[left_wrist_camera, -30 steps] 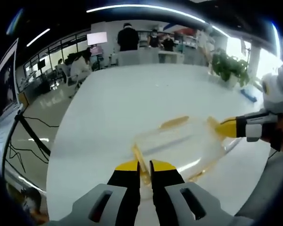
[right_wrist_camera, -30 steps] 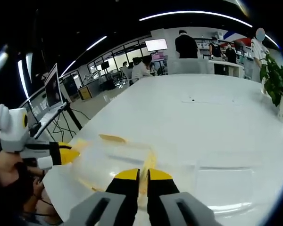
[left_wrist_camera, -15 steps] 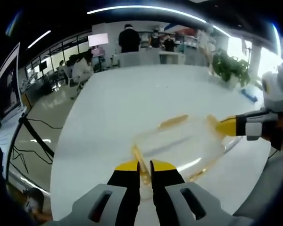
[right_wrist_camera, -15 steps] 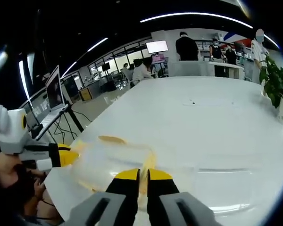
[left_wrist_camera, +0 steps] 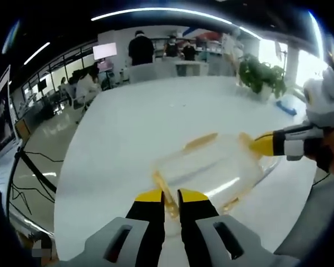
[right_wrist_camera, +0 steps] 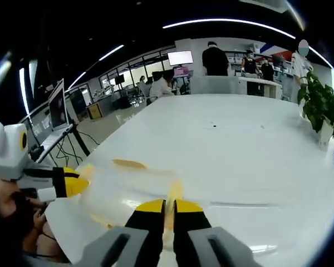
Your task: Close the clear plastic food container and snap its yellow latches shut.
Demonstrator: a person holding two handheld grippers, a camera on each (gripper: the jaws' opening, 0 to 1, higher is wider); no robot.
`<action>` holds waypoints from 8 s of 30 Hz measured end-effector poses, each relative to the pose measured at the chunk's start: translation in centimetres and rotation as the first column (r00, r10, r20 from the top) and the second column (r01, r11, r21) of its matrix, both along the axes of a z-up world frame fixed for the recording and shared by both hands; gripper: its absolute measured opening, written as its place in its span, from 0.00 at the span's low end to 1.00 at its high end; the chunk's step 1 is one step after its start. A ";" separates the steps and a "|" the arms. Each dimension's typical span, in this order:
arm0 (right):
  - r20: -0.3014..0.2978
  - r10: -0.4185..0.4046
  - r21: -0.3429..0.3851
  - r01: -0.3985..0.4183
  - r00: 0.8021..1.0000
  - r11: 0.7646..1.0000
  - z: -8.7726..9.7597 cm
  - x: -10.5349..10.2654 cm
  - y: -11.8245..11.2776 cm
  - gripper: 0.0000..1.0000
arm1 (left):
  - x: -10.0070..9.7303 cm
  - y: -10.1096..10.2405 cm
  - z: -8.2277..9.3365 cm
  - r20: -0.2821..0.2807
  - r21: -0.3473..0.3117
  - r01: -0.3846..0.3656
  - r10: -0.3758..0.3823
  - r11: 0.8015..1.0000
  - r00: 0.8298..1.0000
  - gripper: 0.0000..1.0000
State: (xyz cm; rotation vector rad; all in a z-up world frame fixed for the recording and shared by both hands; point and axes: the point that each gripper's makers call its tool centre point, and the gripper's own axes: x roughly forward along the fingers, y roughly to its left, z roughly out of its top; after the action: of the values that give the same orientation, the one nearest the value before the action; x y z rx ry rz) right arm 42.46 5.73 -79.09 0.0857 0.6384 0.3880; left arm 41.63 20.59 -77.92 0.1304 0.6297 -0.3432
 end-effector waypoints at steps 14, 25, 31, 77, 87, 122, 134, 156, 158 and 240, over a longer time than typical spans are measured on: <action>-0.001 -0.060 -0.009 0.060 0.998 0.998 0.4 0.2 -4.2 0.00 | 0.3 -4.1 0.0 -0.001 -0.010 0.074 -0.074 0.997 0.997 0.07; -0.014 -0.128 0.002 0.128 0.992 0.992 0.1 -0.1 -7.9 0.00 | 0.7 -7.6 -0.2 -0.005 -0.022 0.145 -0.145 0.989 0.989 0.07; -0.020 -0.163 -0.004 0.163 0.986 0.987 0.2 -0.3 -10.2 0.00 | 0.7 -10.0 -0.3 -0.006 -0.044 0.175 -0.176 0.984 0.984 0.07; -0.060 -0.306 -0.061 0.303 0.950 0.951 -0.7 -1.0 -19.4 0.00 | 0.4 -19.1 -1.6 -0.043 -0.128 0.290 -0.297 0.948 0.954 0.08; -0.054 -0.310 -0.049 0.307 0.949 0.950 -1.1 -1.1 -19.3 0.00 | 0.5 -19.0 -2.0 -0.058 -0.157 0.266 -0.278 0.951 0.959 0.08; -0.007 -0.317 -0.037 0.317 0.948 0.948 -1.2 -0.9 -19.4 0.01 | 0.9 -18.4 -2.6 -0.087 -0.213 0.184 -0.206 0.960 0.975 0.07; -0.027 -0.381 -0.030 0.380 0.924 0.924 -1.6 -1.7 -22.4 0.08 | 1.4 -16.5 -3.1 -0.139 -0.224 0.109 -0.143 0.968 0.980 0.34; -0.078 -0.263 0.061 0.268 0.962 0.962 -2.3 -0.9 -19.3 0.23 | 0.5 -18.7 -3.2 -0.209 -0.394 0.101 -0.196 0.913 0.958 0.33; -0.085 -0.261 0.078 0.268 0.961 0.960 -2.3 -0.8 -19.2 0.23 | 0.4 -18.8 -3.4 -0.223 -0.401 0.093 -0.195 0.911 0.955 0.31; -0.199 -0.036 0.152 0.067 0.979 0.986 -3.1 1.0 -10.2 0.27 | 1.4 -11.8 -4.0 -0.235 -0.357 0.088 -0.181 0.930 0.955 0.31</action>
State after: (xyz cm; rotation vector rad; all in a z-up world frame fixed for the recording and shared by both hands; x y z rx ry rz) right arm 43.49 -4.51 -82.19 0.2941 0.7976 0.3820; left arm 43.01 8.75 -81.95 -0.2122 0.8167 -0.6066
